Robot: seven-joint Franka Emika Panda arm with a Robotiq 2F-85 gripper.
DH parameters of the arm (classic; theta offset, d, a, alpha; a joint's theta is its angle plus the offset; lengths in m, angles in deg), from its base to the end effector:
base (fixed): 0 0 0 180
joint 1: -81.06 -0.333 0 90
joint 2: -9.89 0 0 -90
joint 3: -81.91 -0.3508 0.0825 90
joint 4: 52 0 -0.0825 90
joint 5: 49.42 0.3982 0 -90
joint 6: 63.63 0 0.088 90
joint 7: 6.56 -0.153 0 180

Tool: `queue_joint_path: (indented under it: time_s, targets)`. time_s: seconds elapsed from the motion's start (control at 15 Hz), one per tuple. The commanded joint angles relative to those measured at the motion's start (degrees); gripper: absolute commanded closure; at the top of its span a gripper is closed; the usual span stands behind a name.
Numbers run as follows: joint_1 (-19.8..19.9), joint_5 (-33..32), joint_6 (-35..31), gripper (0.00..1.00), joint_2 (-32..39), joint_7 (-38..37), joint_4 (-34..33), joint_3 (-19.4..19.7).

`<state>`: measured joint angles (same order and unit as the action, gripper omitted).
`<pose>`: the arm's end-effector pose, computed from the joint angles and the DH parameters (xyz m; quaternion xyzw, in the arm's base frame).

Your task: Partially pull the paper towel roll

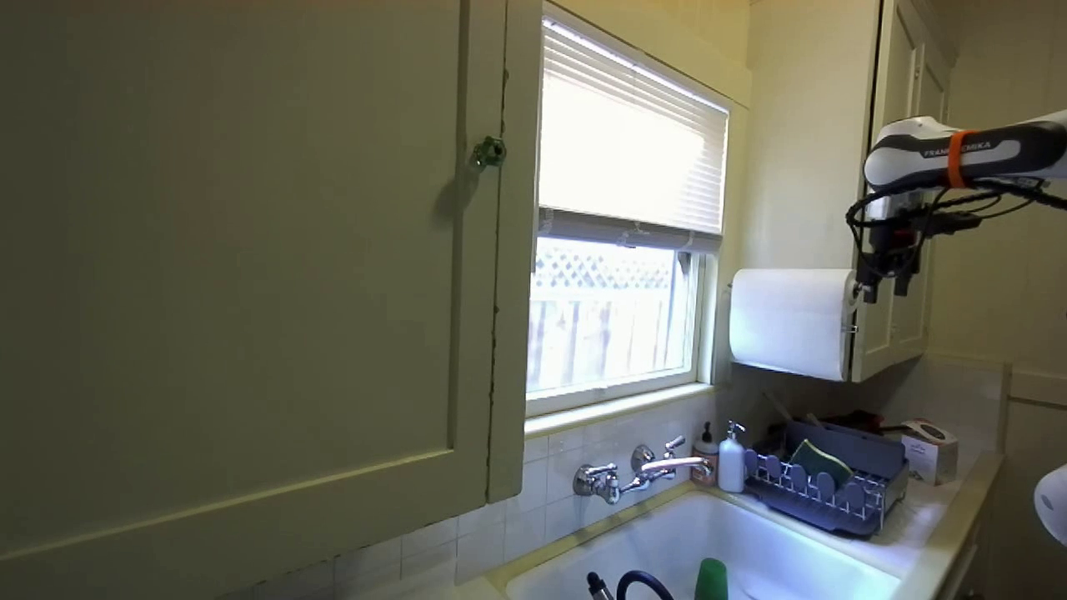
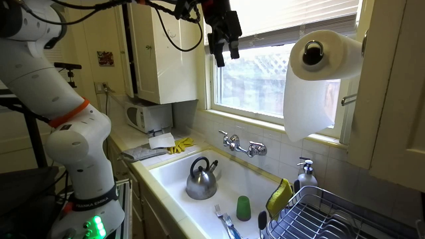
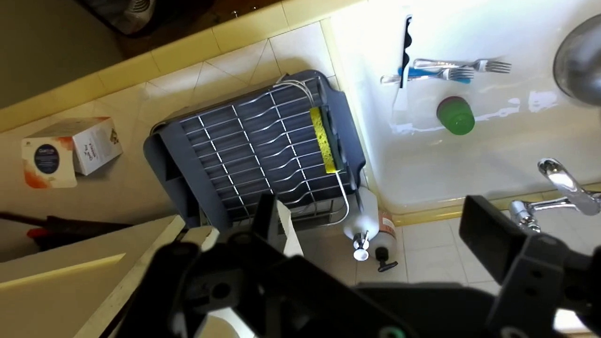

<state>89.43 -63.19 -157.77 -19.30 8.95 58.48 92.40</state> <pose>0.3649 -0.1853 0.6885 0.9910 -0.0268 0.0813 0.1032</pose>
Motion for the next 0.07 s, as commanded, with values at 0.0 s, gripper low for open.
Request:
queue_joint_path:
  time_s: [0.0]
  targets:
    - [-0.55, -0.21, 0.16, 0.0, 0.09, -0.35, -0.25, 0.36]
